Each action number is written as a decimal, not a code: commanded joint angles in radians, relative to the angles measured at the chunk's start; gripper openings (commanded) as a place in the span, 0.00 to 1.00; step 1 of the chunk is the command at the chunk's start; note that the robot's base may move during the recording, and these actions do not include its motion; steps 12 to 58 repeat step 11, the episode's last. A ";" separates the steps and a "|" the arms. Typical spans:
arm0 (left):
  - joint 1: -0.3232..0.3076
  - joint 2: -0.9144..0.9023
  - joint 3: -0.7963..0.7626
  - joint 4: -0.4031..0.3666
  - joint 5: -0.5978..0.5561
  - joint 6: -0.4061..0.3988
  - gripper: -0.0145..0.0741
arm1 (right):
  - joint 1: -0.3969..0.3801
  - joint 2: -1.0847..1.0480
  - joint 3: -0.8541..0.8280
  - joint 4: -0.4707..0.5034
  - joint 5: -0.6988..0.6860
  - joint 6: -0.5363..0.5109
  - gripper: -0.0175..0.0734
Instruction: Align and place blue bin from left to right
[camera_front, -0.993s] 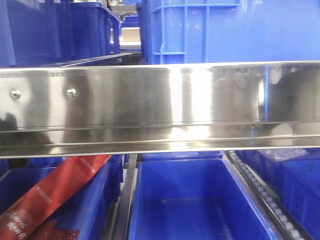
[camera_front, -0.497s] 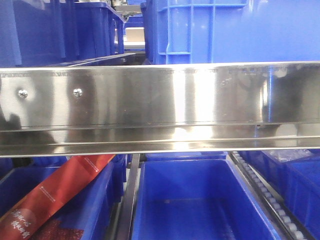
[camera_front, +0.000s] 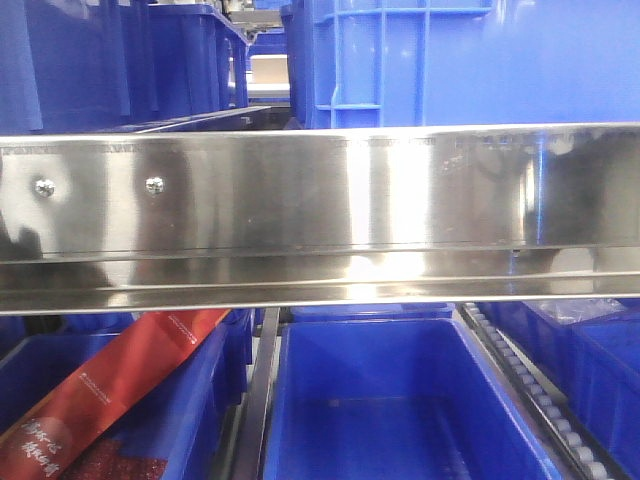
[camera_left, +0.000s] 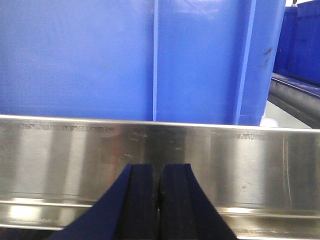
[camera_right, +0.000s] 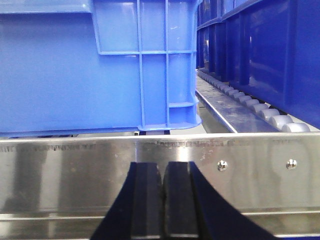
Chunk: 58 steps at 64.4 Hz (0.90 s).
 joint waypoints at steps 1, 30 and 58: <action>0.004 0.002 -0.001 0.005 -0.020 0.002 0.17 | -0.006 -0.004 0.000 -0.011 -0.028 0.002 0.11; 0.004 0.002 -0.001 0.005 -0.020 0.002 0.17 | -0.006 -0.004 0.000 -0.011 -0.028 0.002 0.11; 0.004 0.002 -0.001 0.005 -0.020 0.002 0.17 | -0.006 -0.004 0.000 -0.011 -0.028 0.002 0.11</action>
